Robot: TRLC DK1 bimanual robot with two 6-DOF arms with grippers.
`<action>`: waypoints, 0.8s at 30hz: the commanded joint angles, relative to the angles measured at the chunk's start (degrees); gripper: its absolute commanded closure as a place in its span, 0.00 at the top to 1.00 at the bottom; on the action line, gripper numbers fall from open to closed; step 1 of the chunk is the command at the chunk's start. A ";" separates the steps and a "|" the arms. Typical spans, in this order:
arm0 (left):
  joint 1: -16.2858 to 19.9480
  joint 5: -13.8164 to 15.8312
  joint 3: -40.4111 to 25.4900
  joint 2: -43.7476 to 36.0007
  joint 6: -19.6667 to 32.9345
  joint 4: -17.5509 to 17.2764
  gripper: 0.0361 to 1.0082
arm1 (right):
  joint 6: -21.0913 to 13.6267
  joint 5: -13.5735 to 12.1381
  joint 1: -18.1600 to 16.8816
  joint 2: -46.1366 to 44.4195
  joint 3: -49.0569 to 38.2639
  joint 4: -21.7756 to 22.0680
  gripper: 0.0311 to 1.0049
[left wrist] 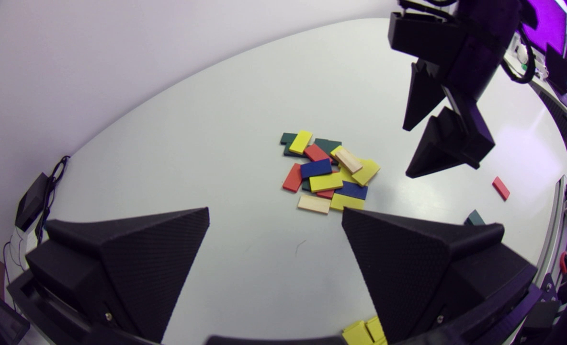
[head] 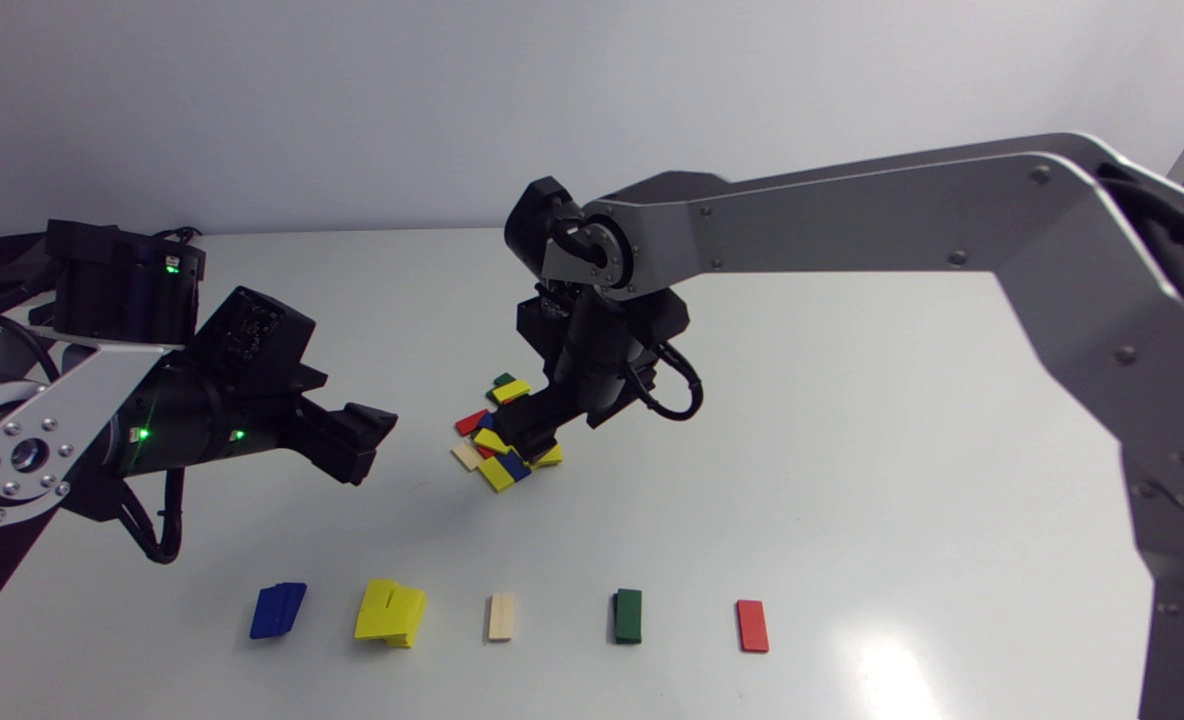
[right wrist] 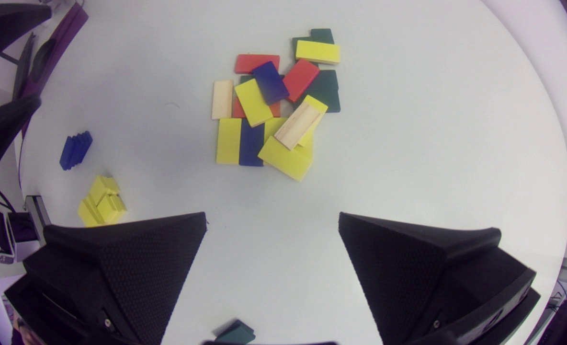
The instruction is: Take domino bricks one by one from the mixed stack on the table and place each onto the existing stack of the same color.
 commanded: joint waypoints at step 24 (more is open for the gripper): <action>-0.39 0.34 -1.45 -2.53 -2.38 0.21 0.98 | 14.15 5.21 0.77 14.88 17.96 -7.89 0.95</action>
